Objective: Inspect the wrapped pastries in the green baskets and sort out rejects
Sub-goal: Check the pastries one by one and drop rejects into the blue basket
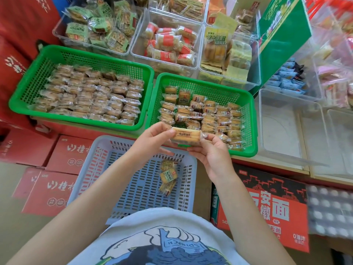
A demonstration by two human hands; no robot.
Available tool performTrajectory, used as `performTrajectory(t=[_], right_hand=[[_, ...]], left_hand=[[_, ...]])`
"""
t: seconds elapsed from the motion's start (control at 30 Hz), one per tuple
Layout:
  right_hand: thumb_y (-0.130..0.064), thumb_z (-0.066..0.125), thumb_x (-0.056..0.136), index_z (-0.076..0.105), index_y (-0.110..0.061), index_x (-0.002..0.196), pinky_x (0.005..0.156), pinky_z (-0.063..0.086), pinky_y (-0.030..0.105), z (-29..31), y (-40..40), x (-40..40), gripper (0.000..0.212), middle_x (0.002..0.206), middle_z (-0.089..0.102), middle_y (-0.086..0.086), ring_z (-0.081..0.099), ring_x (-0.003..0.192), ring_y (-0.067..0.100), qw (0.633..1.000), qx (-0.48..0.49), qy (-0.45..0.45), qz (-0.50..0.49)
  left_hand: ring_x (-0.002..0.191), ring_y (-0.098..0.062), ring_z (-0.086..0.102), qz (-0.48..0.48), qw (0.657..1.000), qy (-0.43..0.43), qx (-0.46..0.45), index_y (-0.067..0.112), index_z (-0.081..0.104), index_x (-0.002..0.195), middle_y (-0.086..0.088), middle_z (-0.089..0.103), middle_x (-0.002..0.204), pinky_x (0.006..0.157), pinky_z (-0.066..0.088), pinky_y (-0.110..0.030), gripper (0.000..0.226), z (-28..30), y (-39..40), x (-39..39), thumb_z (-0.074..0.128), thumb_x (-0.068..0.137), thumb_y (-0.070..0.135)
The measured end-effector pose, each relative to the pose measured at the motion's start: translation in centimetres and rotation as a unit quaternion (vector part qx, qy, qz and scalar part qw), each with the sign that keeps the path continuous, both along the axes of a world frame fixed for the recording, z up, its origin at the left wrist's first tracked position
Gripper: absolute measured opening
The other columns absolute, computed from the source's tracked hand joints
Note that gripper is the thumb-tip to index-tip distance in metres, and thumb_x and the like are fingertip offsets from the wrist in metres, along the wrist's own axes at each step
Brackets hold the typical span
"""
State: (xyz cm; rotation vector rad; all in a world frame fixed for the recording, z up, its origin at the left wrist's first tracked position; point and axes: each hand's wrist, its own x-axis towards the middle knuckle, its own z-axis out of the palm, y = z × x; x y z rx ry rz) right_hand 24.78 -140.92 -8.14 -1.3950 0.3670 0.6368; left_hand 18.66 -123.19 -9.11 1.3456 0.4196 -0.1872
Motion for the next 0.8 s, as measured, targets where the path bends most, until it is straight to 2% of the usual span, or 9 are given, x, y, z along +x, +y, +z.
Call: performTrajectory(t=[0.1, 0.23, 0.33, 0.4, 0.5, 0.6, 0.63, 0.73, 0.8], right_hand=[[-0.014, 0.045, 0.106, 0.047, -0.009, 0.110, 0.062, 0.060, 0.033, -0.4, 0.0, 0.4, 0.006, 0.092, 0.072, 0.017, 0.071, 0.070, 0.027, 0.999, -0.035, -0.018, 0.013], [-0.045, 0.038, 0.105, 0.050, -0.018, 0.101, 0.062, 0.059, 0.038, -0.5, 0.5, 0.8, 0.030, 0.107, 0.067, 0.013, 0.071, 0.082, 0.026, 0.993, -0.076, -0.073, 0.058], [-0.065, 0.044, 0.095, 0.053, -0.024, 0.090, 0.082, 0.058, 0.044, -1.3, 0.5, 1.5, 0.042, 0.109, 0.061, 0.012, 0.066, 0.093, 0.017, 0.951, -0.196, -0.177, 0.160], [-0.051, 0.045, 0.101, 0.053, -0.018, 0.085, 0.089, 0.052, 0.030, -1.7, 0.5, 2.3, 0.037, 0.107, 0.050, 0.005, 0.057, 0.091, 0.005, 0.925, -0.249, -0.223, 0.179], [-0.033, 0.043, 0.105, 0.054, -0.008, 0.083, 0.089, 0.048, 0.042, -2.5, 0.5, 3.7, 0.035, 0.098, 0.048, 0.006, 0.052, 0.095, 0.021, 0.915, -0.262, -0.247, 0.179], [-0.037, 0.042, 0.101, 0.054, -0.025, 0.067, 0.094, 0.049, 0.054, -2.7, 1.0, 5.0, 0.038, 0.103, 0.057, 0.021, 0.058, 0.100, 0.031, 0.949, -0.193, -0.187, 0.167], [-0.034, 0.042, 0.103, 0.054, -0.027, 0.064, 0.094, 0.051, 0.054, -2.7, 1.3, 5.5, 0.041, 0.103, 0.059, 0.023, 0.061, 0.100, 0.030, 0.956, -0.182, -0.165, 0.161], [-0.028, 0.040, 0.108, 0.055, -0.017, 0.075, 0.082, 0.059, 0.044, -2.2, 1.9, 7.3, 0.038, 0.098, 0.066, 0.008, 0.067, 0.090, 0.010, 0.960, -0.172, -0.152, 0.158], [-0.038, 0.049, 0.103, 0.057, -0.015, 0.095, 0.078, 0.061, 0.044, -2.6, 2.1, 8.9, 0.025, 0.105, 0.065, 0.007, 0.068, 0.092, 0.013, 0.962, -0.157, -0.154, 0.163]], left_hand=[[0.090, -0.012, 0.066, -0.022, 1.000, 0.008, 0.010, 0.013, 0.056, 0.086, 0.007, 0.070, 0.090, 0.072, 0.062, -0.036, 0.018, -0.4, 0.5, 0.4, 0.056, 0.102, 0.022], [0.100, -0.022, 0.069, -0.013, 0.999, 0.014, 0.032, 0.017, 0.057, 0.084, -0.005, 0.071, 0.109, 0.070, 0.063, -0.037, 0.020, -1.3, 0.4, 1.1, 0.054, 0.103, 0.022], [0.109, -0.026, 0.066, -0.018, 0.998, 0.017, 0.056, 0.019, 0.057, 0.083, -0.012, 0.068, 0.119, 0.070, 0.063, -0.036, 0.024, -1.6, 0.5, 1.9, 0.050, 0.105, 0.025], [0.111, -0.026, 0.063, -0.032, 0.997, 0.026, 0.071, 0.019, 0.058, 0.084, -0.013, 0.066, 0.120, 0.073, 0.063, -0.037, 0.025, -1.9, 0.8, 2.4, 0.048, 0.106, 0.027], [0.108, -0.026, 0.063, -0.044, 0.995, 0.032, 0.085, 0.017, 0.060, 0.085, -0.015, 0.066, 0.116, 0.080, 0.062, -0.040, 0.027, -2.6, 1.5, 3.5, 0.049, 0.105, 0.030], [0.092, -0.009, 0.064, -0.022, 0.998, 0.036, 0.046, 0.021, 0.060, 0.081, 0.010, 0.068, 0.091, 0.083, 0.061, -0.037, 0.028, -3.3, 2.0, 5.1, 0.049, 0.105, 0.029], [0.089, -0.008, 0.062, -0.011, 0.998, 0.042, 0.037, 0.021, 0.060, 0.081, 0.012, 0.065, 0.086, 0.083, 0.061, -0.037, 0.028, -3.6, 2.1, 5.6, 0.049, 0.105, 0.029], [0.084, -0.010, 0.059, 0.016, 0.997, 0.067, 0.046, 0.017, 0.056, 0.083, 0.002, 0.056, 0.086, 0.083, 0.060, -0.039, 0.028, -4.8, 2.6, 7.5, 0.048, 0.105, 0.032], [0.084, -0.014, 0.063, 0.017, 0.994, 0.079, 0.068, 0.019, 0.054, 0.083, 0.001, 0.056, 0.086, 0.083, 0.060, -0.041, 0.028, -5.7, 3.0, 9.1, 0.047, 0.106, 0.034]])
